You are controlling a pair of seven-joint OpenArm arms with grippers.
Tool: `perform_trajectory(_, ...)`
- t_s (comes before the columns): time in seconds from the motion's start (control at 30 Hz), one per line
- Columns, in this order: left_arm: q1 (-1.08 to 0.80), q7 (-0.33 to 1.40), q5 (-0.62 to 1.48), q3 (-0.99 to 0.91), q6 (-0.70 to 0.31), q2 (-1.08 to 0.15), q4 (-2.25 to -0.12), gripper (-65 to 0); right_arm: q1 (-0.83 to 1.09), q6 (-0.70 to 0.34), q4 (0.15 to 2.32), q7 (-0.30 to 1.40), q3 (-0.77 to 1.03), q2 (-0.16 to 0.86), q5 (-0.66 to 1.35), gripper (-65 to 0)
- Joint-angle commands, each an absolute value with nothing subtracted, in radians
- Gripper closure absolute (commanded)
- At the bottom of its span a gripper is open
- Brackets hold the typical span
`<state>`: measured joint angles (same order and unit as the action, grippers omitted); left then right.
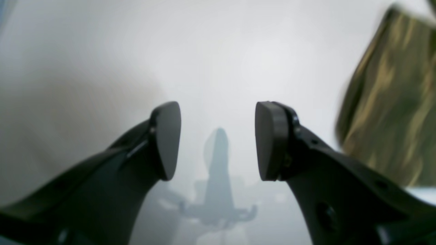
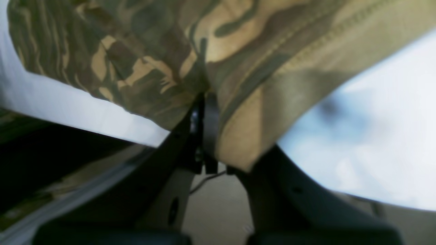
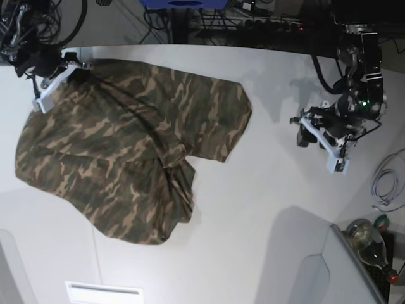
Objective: Layout the t-shirt on the table in an organized manner, then fold the t-shirt properly
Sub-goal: 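Grasp the bunched shirt body with the left gripper and pull outward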
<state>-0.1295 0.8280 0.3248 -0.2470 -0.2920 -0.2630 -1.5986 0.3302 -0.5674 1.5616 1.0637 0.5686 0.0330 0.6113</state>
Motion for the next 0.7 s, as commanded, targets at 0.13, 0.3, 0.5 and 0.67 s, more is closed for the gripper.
perform_trajectory(0.13,0.045,0.816,0.334,-0.171,-0.297,-0.189,-1.468,-33.7,0.375,-0.575,1.701,1.052,0.57,0.061,0.631,-0.6)
perform_trajectory(0.3,0.243,0.814,0.341,-0.097,-0.3,-0.07,-1.198,-33.9,0.375,-0.575,1.696,1.052,0.57,0.062,0.628,-0.6)
perform_trajectory(0.5,0.344,0.814,0.343,-0.064,-0.3,0.056,-1.044,-49.9,0.371,-0.575,1.696,1.052,0.57,0.062,0.627,-0.6)
perform_trajectory(0.67,0.394,0.814,0.343,-0.065,-0.3,0.107,-0.947,-49.0,0.371,-0.575,1.696,1.052,0.57,0.062,0.627,-0.6)
